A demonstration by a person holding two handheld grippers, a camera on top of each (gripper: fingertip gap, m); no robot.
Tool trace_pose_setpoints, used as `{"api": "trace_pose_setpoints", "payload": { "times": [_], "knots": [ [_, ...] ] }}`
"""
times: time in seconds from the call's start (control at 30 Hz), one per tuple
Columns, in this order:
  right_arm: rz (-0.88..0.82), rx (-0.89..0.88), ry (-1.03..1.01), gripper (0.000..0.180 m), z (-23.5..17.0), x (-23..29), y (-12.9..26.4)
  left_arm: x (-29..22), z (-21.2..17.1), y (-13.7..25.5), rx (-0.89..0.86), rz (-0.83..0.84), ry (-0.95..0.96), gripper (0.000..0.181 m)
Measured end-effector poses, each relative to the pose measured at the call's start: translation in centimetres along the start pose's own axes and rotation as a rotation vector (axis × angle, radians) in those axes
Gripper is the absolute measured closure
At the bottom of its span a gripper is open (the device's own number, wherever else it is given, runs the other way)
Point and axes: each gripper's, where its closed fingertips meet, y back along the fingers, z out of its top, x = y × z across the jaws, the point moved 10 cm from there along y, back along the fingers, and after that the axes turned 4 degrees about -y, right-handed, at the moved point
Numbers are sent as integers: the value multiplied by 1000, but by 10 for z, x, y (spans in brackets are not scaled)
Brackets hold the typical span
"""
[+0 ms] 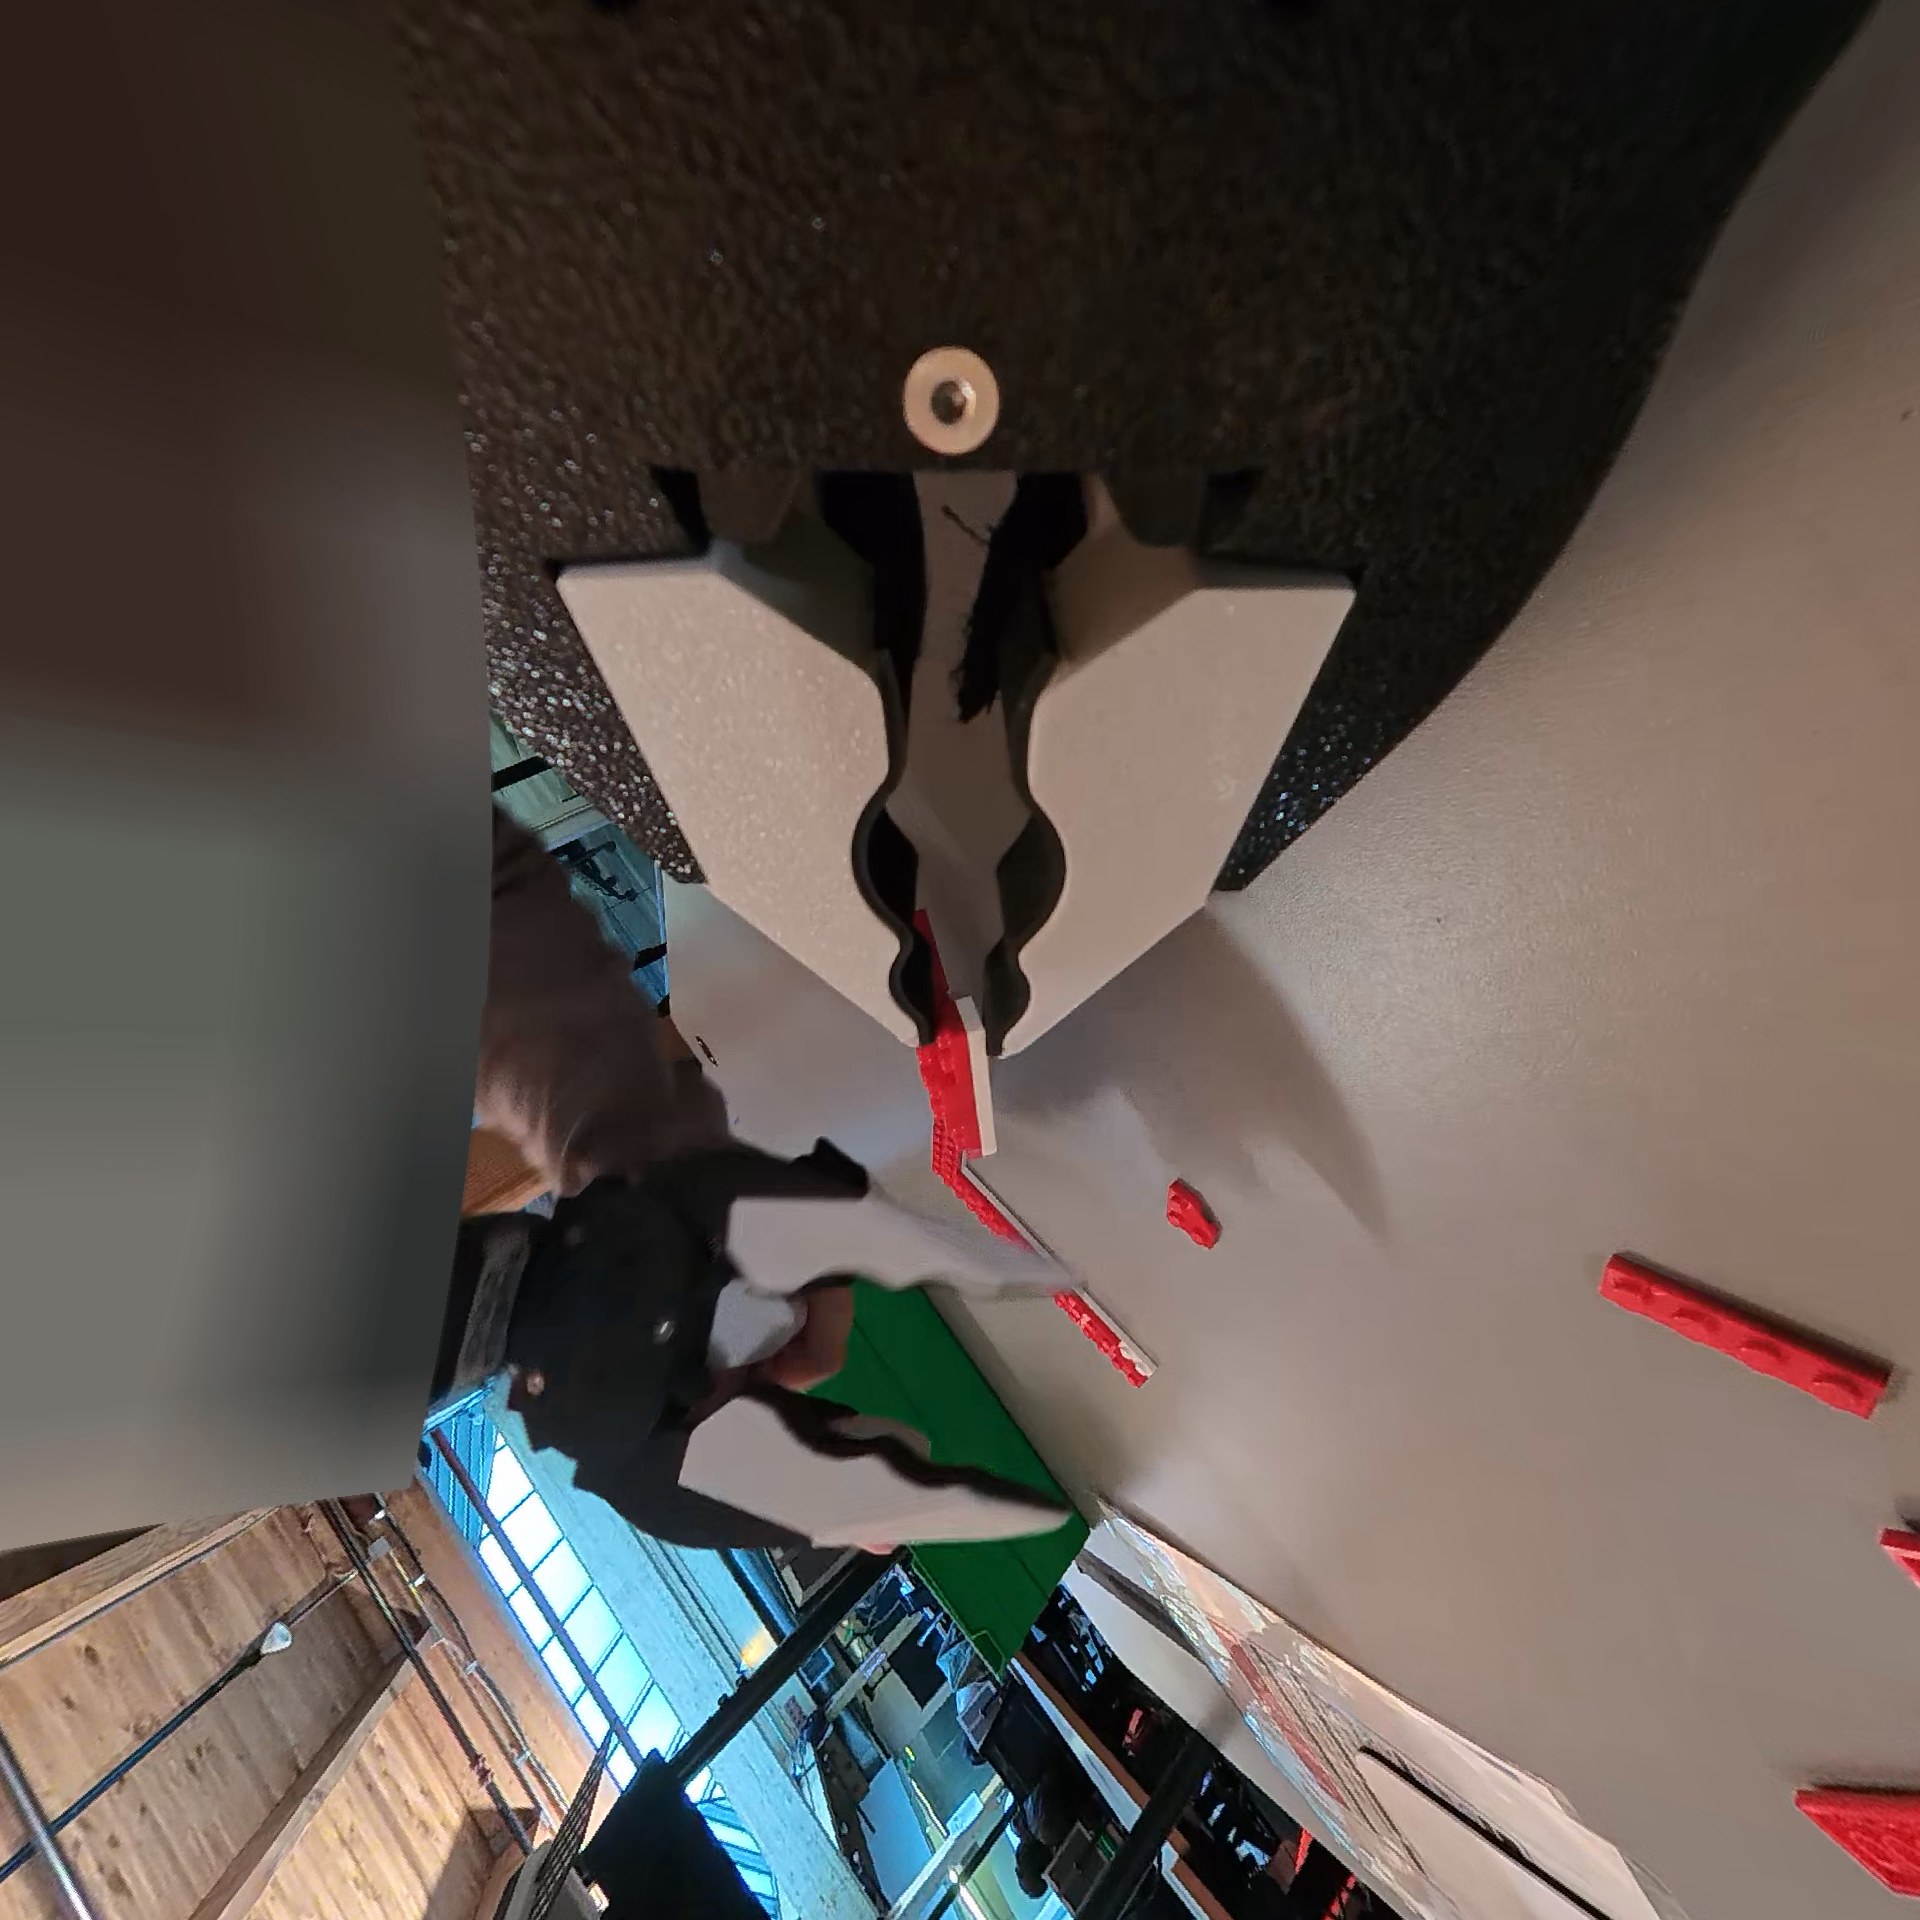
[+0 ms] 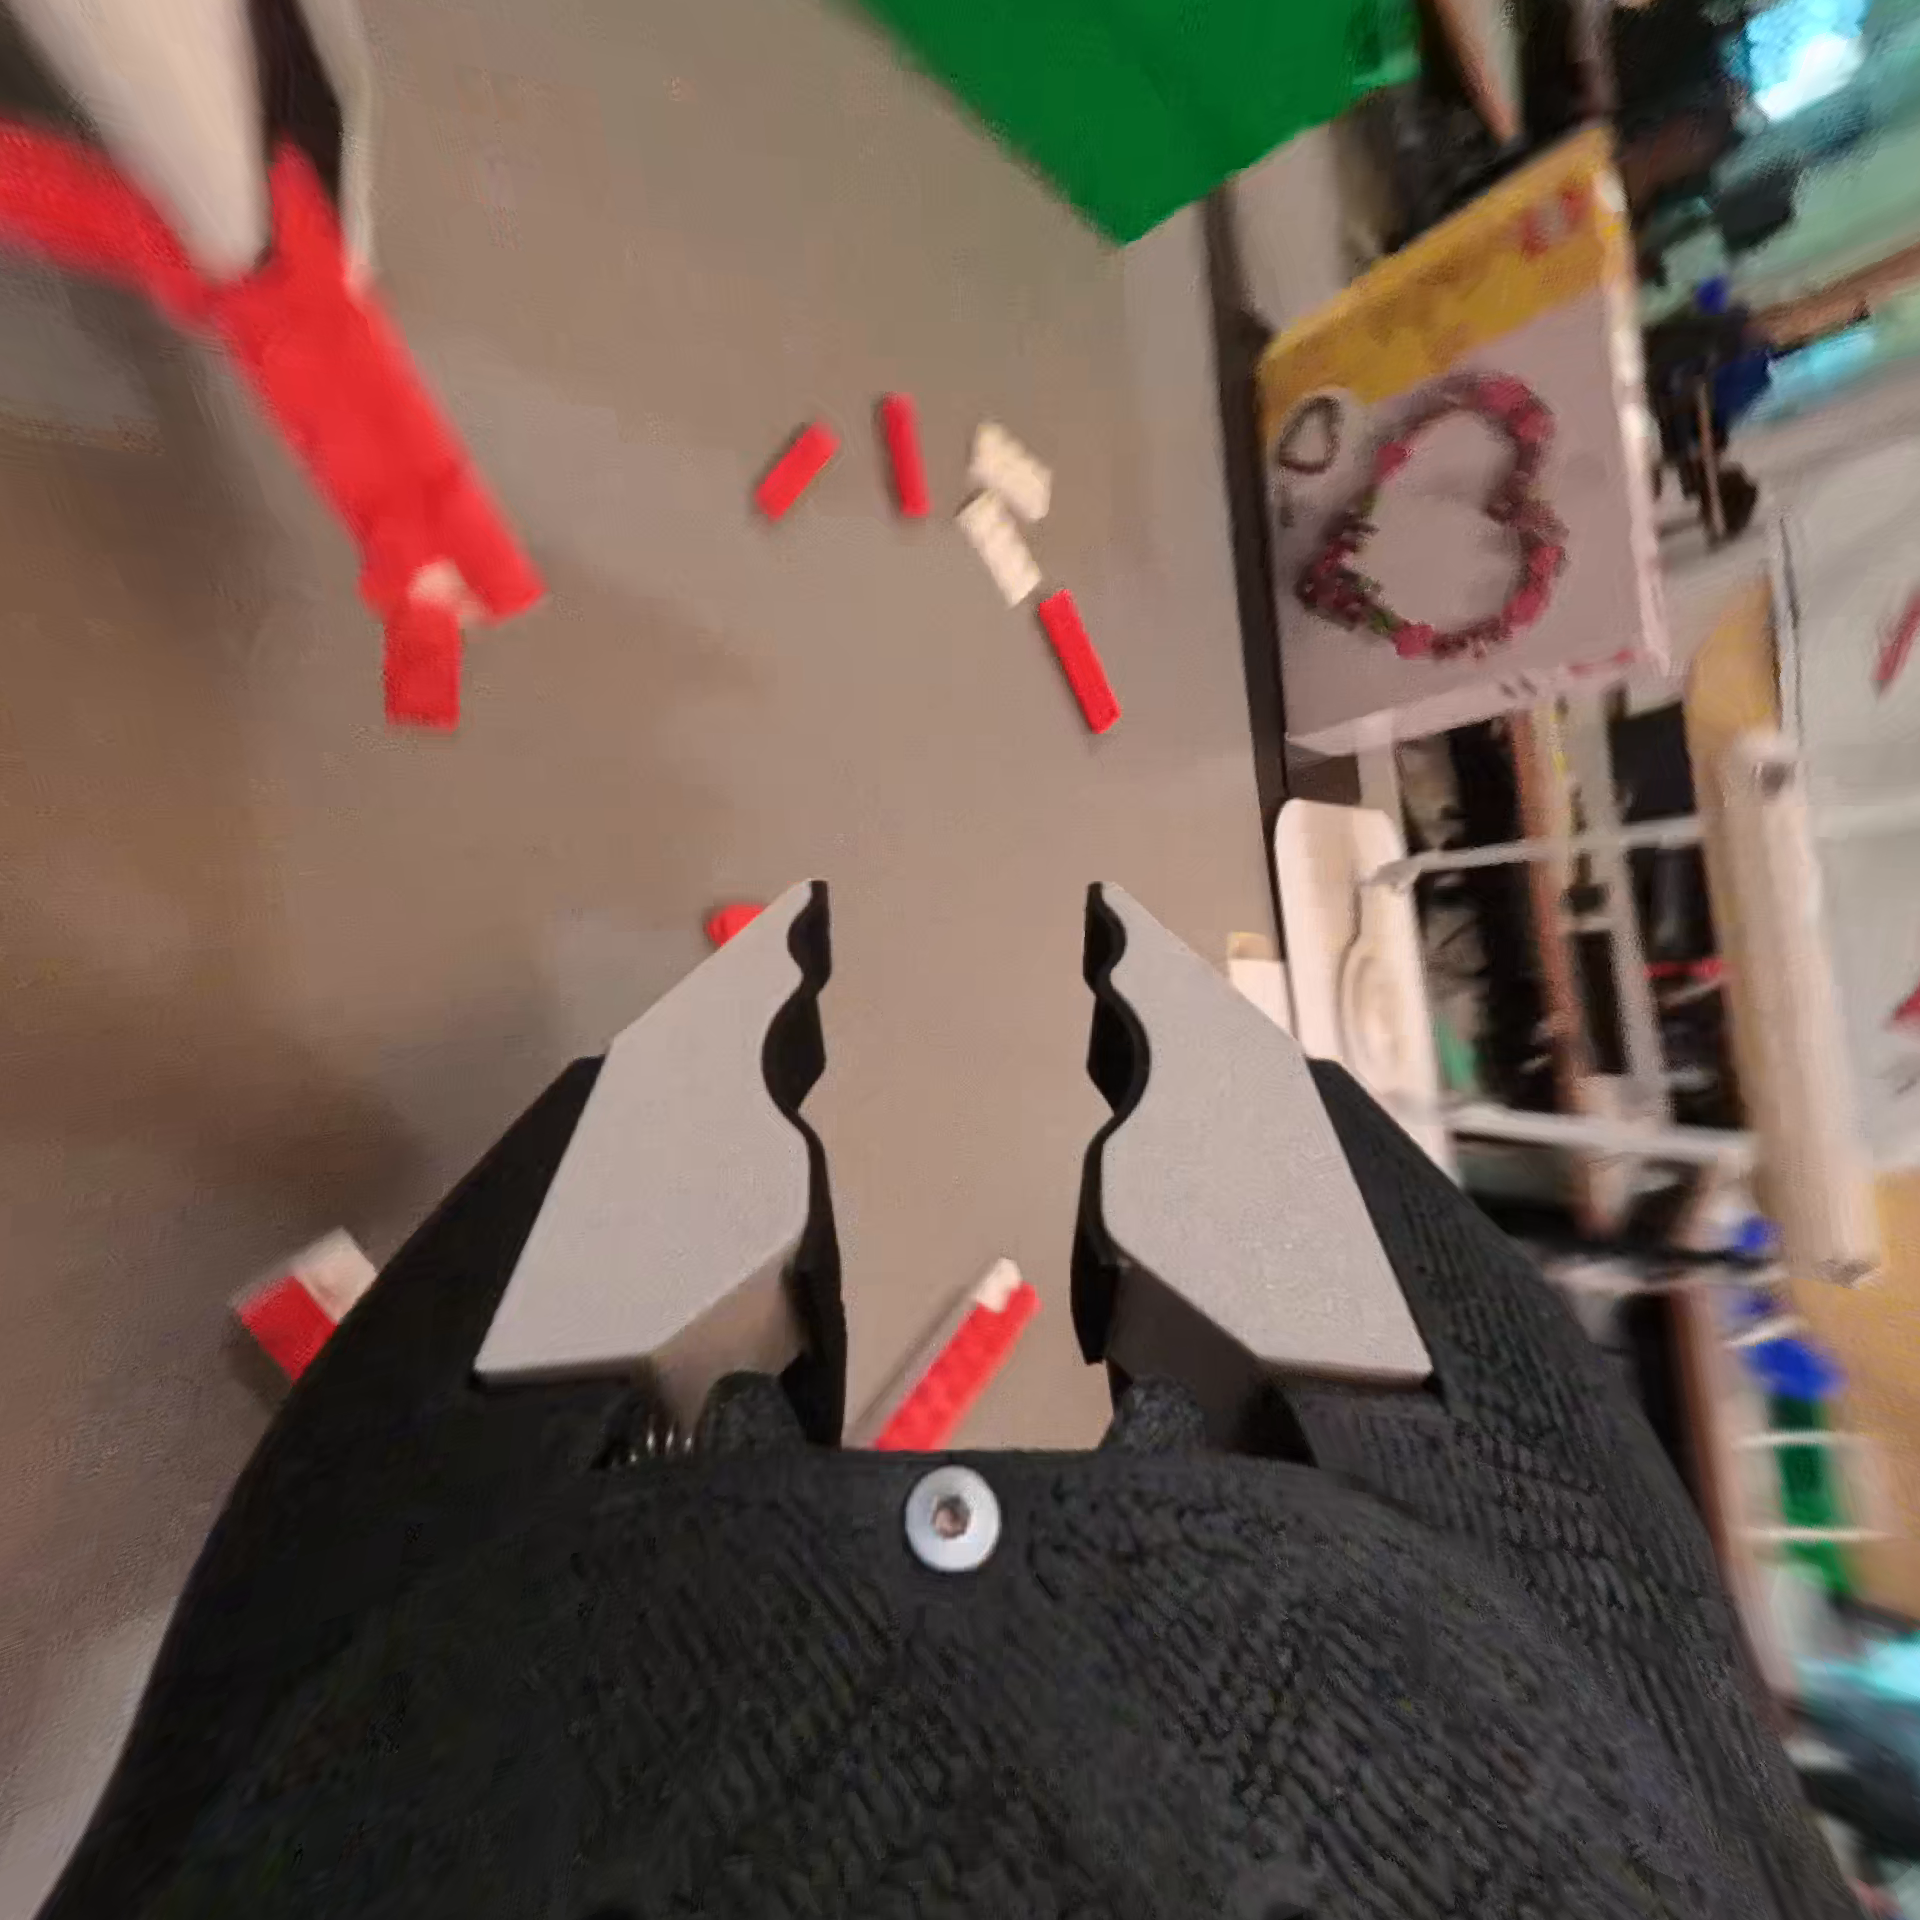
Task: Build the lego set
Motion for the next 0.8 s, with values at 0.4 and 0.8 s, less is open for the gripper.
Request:
{"api": "trace_pose_setpoints", "payload": {
  "times": [0.4, 0.8],
  "knots": [
    [286, -242, -703, 151, -45, 8, -3, 0, -1, -1, 14, 5, 4, 174],
    [483, -135, -566, 150, -56, 4, -20, 1, -2, -2, 27, 9, 6, 174]
  ]
}}
